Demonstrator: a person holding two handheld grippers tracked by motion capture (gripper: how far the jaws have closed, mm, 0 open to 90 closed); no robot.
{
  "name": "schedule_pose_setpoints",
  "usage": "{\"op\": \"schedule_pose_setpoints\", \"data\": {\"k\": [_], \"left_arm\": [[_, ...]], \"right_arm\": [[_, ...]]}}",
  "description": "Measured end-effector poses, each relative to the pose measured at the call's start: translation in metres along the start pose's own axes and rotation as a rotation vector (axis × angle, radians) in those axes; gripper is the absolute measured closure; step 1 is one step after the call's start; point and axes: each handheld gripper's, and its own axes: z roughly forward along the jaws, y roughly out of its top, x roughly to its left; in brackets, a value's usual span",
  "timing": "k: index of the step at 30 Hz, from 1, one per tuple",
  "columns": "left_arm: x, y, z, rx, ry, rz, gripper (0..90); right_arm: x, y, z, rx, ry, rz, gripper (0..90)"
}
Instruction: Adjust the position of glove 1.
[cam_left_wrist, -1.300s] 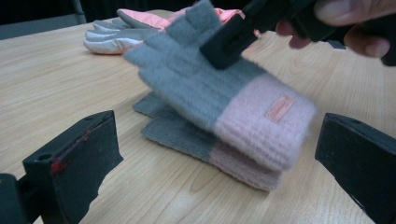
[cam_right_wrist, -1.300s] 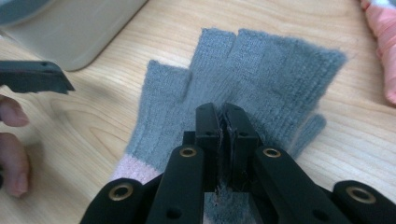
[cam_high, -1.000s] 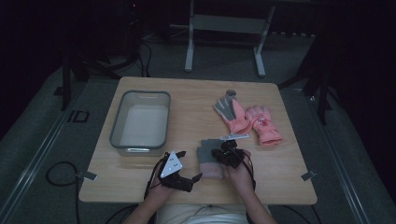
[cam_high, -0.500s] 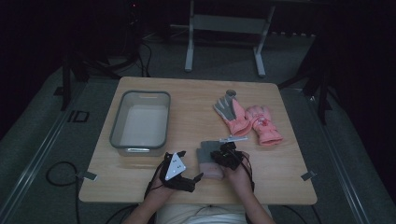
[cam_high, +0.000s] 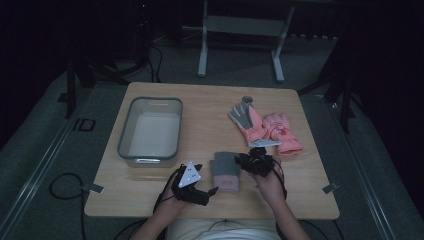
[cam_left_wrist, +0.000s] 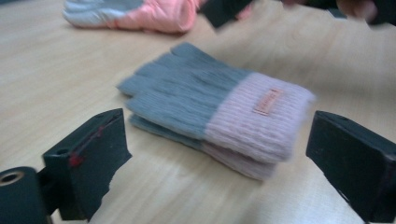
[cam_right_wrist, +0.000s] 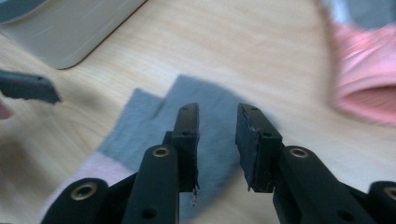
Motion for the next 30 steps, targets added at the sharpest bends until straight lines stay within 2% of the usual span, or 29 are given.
{"op": "schedule_pose_setpoints", "data": {"k": [1,2,3,5,10,12,15,18,19,23,25,30], "left_arm": [[-0.003,0.002,0.001,0.024,0.003,0.025,7.3],[-0.005,0.003,0.001,0.044,-0.018,0.058,7.3],[-0.006,0.004,0.002,0.064,-0.051,0.074,6.7],[-0.008,0.006,0.005,0.085,-0.101,0.068,4.9],[-0.015,0.012,0.012,0.09,-0.14,0.138,8.0],[-0.017,0.016,0.016,0.086,-0.161,0.173,14.1],[-0.023,0.02,0.024,0.105,-0.163,0.257,21.4],[-0.024,0.019,0.036,0.148,-0.161,0.31,23.2],[-0.025,0.018,0.038,0.144,-0.154,0.326,23.8],[-0.025,0.019,0.039,0.141,-0.136,0.347,30.8],[-0.026,0.019,0.04,0.155,-0.108,0.381,35.3],[-0.034,0.019,0.042,0.194,-0.056,0.47,41.8]], "right_arm": [[-0.005,0.001,-0.003,-0.008,0.0,-0.005,69.1],[-0.011,0.002,-0.006,-0.014,0.012,-0.012,68.8],[-0.016,0.003,-0.008,-0.022,0.028,-0.018,68.7],[-0.025,0.003,-0.011,-0.022,0.027,-0.032,68.6],[-0.041,0.004,-0.005,0.01,0.048,-0.009,64.3],[-0.043,0.006,0.0,0.025,0.061,-0.01,62.5],[-0.044,0.01,0.008,0.042,0.062,0.0,59.0],[-0.045,0.011,0.016,0.057,0.056,0.027,55.5],[-0.046,0.011,0.018,0.062,0.057,0.037,54.0],[-0.048,0.007,0.027,0.074,0.057,0.085,50.0],[-0.048,0.005,0.032,0.076,0.061,0.103,48.4],[-0.042,-0.001,0.043,0.102,0.028,0.119,43.1]]}}
